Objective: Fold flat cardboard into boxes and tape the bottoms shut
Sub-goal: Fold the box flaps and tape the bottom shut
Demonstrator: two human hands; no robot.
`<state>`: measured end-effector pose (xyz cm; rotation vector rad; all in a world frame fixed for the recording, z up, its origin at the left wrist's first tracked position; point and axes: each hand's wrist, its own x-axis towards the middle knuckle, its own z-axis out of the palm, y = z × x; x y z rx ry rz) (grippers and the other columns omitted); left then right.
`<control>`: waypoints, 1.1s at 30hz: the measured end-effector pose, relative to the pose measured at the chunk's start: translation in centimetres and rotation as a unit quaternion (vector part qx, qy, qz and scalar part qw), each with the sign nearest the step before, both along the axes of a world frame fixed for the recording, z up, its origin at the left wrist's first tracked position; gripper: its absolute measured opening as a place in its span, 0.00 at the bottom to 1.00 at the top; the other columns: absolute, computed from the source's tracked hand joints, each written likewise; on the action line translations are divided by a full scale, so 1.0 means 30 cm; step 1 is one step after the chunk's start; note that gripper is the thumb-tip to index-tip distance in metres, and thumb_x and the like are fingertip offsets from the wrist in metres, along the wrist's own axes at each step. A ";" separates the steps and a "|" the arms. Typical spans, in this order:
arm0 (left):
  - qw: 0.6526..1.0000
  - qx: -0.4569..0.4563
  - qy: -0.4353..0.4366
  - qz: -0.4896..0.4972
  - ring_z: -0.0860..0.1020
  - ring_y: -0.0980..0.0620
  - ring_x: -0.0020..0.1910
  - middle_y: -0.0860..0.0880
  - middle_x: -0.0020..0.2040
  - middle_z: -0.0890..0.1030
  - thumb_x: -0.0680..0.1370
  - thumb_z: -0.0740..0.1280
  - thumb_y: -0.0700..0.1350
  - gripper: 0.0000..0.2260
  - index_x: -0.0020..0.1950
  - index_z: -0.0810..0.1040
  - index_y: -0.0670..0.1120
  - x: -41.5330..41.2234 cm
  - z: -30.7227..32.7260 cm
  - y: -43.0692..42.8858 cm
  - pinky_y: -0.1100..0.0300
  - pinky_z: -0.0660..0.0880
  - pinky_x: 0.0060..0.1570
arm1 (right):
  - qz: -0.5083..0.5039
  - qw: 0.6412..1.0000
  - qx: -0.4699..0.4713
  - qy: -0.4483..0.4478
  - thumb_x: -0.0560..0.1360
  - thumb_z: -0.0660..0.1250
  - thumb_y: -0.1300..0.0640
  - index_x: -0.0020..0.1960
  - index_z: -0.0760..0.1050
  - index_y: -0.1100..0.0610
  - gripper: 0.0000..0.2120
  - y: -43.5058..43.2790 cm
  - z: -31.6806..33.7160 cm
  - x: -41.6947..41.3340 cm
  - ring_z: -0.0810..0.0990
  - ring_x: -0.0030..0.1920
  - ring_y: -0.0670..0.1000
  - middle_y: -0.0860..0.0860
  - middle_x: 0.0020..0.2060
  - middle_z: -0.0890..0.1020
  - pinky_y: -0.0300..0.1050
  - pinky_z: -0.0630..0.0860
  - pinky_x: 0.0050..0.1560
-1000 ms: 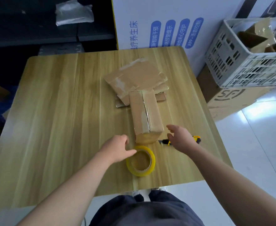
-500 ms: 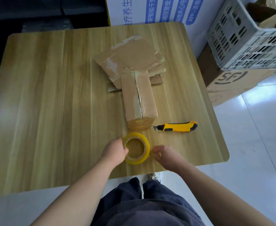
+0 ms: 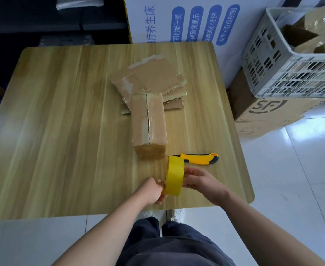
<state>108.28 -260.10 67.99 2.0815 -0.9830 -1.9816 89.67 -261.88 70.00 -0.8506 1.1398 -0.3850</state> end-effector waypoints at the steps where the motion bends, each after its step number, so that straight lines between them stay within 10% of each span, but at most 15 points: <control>1: 0.999 -0.034 -0.023 -0.018 0.77 0.50 0.31 0.44 0.37 0.80 0.82 0.56 0.40 0.09 0.49 0.76 0.42 -0.012 0.010 -0.005 0.56 0.77 0.36 | 0.003 1.000 -0.014 0.005 0.69 0.67 0.60 0.58 0.75 0.68 0.19 -0.003 0.008 -0.017 0.79 0.49 0.55 0.62 0.49 0.80 0.49 0.76 0.59; 7: 0.952 -0.294 -0.079 -0.015 0.73 0.58 0.57 0.54 0.60 0.74 0.82 0.56 0.53 0.17 0.67 0.74 0.50 -0.075 0.092 -0.032 0.66 0.67 0.55 | 0.076 0.991 -0.073 0.081 0.72 0.66 0.57 0.53 0.77 0.62 0.12 -0.026 0.031 -0.104 0.75 0.41 0.50 0.56 0.40 0.77 0.49 0.76 0.49; 16: 0.955 -0.278 -0.071 0.080 0.80 0.55 0.48 0.55 0.44 0.83 0.74 0.73 0.46 0.02 0.42 0.83 0.53 -0.109 0.077 -0.038 0.59 0.76 0.52 | 0.182 0.953 -0.153 0.187 0.75 0.64 0.61 0.56 0.80 0.55 0.11 -0.059 0.056 -0.126 0.74 0.35 0.38 0.39 0.35 0.76 0.29 0.68 0.36; 23: 0.952 -0.269 -0.058 0.131 0.78 0.52 0.41 0.49 0.41 0.82 0.78 0.67 0.44 0.05 0.45 0.80 0.45 -0.112 0.098 0.000 0.57 0.76 0.46 | 0.214 0.930 -0.218 0.206 0.76 0.68 0.51 0.45 0.79 0.51 0.04 -0.082 0.101 -0.116 0.72 0.36 0.44 0.46 0.35 0.75 0.40 0.67 0.37; 33: 0.888 -0.363 -0.038 0.281 0.77 0.53 0.32 0.49 0.34 0.80 0.80 0.65 0.41 0.06 0.43 0.76 0.43 -0.034 0.232 -0.016 0.55 0.77 0.42 | 0.244 0.855 -0.325 0.321 0.70 0.69 0.36 0.34 0.77 0.54 0.21 -0.237 0.263 -0.088 0.73 0.30 0.47 0.48 0.28 0.75 0.41 0.67 0.30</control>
